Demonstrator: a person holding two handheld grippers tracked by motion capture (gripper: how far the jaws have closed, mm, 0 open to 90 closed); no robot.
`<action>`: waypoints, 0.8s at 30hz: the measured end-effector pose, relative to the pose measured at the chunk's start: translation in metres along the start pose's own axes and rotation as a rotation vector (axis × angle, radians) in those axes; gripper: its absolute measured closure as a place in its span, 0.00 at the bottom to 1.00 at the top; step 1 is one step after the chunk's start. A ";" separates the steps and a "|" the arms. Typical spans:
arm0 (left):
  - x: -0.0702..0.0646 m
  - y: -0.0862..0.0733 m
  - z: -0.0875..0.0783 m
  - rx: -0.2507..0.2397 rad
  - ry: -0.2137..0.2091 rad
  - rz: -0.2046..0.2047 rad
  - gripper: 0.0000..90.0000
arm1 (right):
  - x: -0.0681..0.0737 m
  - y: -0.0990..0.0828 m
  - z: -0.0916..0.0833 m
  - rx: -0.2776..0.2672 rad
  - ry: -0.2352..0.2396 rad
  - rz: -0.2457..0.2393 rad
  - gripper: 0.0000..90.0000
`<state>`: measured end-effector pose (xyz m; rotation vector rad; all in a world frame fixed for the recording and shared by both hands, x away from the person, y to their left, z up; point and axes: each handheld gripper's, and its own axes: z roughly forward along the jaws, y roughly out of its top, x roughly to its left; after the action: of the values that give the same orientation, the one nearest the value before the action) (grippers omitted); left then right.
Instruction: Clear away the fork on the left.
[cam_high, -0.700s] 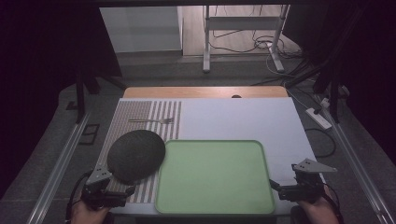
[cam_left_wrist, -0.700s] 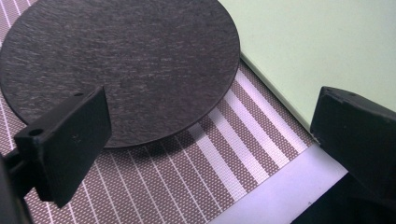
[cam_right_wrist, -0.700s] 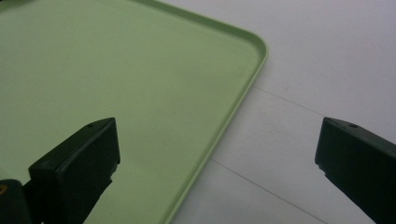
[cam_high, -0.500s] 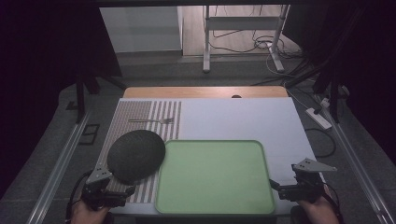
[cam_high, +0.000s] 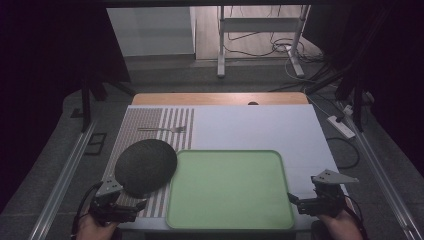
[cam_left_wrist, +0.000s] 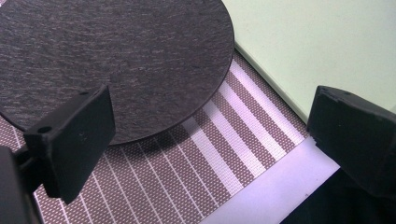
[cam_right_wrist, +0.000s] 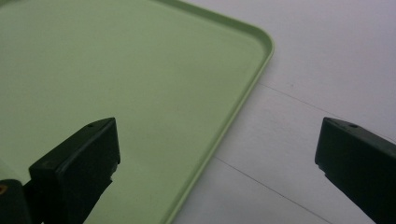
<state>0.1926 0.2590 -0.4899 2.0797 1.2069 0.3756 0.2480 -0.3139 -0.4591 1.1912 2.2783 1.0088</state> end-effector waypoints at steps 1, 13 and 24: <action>0.000 0.000 0.000 -0.001 -0.001 -0.003 0.02 | 0.000 0.000 0.000 0.001 0.000 0.000 0.00; 0.003 0.003 0.003 0.025 -0.049 -0.005 0.00 | 0.001 0.000 0.001 0.014 0.002 -0.007 0.00; 0.007 0.009 0.006 0.004 -0.075 -0.007 0.00 | 0.001 0.001 0.002 0.020 0.001 -0.013 0.00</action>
<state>0.2054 0.2594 -0.4891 2.0741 1.1708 0.2895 0.2488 -0.3119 -0.4599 1.1825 2.2996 0.9845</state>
